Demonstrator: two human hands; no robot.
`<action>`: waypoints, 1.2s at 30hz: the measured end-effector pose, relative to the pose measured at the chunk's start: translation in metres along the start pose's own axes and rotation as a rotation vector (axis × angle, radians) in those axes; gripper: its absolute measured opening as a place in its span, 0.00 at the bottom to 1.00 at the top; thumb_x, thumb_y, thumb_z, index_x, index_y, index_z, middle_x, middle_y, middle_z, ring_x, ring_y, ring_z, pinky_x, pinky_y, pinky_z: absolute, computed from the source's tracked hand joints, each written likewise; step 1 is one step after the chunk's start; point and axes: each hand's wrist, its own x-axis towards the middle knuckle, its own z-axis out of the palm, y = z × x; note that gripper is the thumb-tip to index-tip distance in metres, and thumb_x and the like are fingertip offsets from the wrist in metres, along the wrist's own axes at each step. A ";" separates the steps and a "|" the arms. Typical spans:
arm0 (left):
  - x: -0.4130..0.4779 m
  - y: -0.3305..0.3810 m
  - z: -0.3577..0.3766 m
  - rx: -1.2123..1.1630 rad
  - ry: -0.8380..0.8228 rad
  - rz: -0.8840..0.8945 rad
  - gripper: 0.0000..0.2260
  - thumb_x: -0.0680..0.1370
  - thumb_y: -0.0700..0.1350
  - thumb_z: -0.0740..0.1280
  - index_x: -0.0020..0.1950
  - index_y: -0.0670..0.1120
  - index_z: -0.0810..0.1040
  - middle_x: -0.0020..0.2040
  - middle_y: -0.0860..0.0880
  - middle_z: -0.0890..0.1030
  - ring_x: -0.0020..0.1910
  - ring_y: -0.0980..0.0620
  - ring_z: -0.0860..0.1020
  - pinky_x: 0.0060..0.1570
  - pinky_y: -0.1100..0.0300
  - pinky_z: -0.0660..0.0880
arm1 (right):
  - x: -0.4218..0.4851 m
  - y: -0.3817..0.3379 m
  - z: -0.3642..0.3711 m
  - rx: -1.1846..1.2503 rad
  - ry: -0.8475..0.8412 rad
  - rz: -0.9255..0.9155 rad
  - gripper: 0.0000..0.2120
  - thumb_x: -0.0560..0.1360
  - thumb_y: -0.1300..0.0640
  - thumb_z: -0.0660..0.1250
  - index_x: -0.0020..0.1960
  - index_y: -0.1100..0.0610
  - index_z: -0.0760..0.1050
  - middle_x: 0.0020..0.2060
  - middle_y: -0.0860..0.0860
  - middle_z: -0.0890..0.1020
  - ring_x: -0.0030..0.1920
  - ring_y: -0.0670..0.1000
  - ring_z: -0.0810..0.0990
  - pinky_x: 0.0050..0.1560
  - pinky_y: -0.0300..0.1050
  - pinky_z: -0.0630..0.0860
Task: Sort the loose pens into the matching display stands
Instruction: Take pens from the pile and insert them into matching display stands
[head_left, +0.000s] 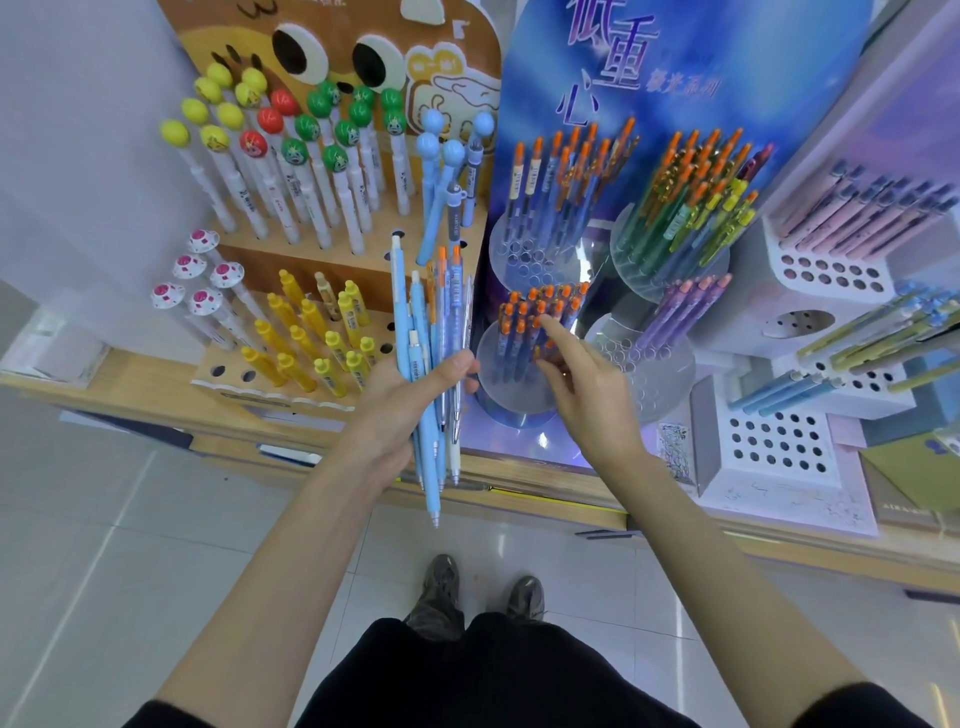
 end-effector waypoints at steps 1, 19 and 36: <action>0.000 0.000 0.000 0.005 -0.002 0.000 0.04 0.74 0.43 0.69 0.47 0.46 0.78 0.35 0.53 0.84 0.35 0.57 0.81 0.43 0.57 0.76 | 0.001 -0.001 0.001 0.048 0.006 0.035 0.17 0.77 0.62 0.65 0.66 0.60 0.72 0.42 0.55 0.81 0.38 0.55 0.79 0.41 0.44 0.74; 0.002 -0.003 0.004 -0.004 0.011 -0.029 0.07 0.71 0.45 0.70 0.47 0.47 0.79 0.37 0.52 0.84 0.37 0.56 0.82 0.45 0.54 0.77 | 0.008 -0.009 0.009 -0.001 0.001 0.241 0.06 0.77 0.57 0.65 0.48 0.61 0.75 0.43 0.53 0.79 0.37 0.51 0.73 0.39 0.49 0.72; -0.001 -0.009 0.006 -0.001 -0.017 -0.051 0.11 0.66 0.48 0.71 0.46 0.47 0.79 0.36 0.51 0.84 0.38 0.56 0.81 0.50 0.54 0.77 | 0.015 -0.016 0.010 0.113 0.025 0.247 0.13 0.78 0.60 0.65 0.41 0.57 0.61 0.32 0.52 0.69 0.31 0.54 0.64 0.31 0.43 0.54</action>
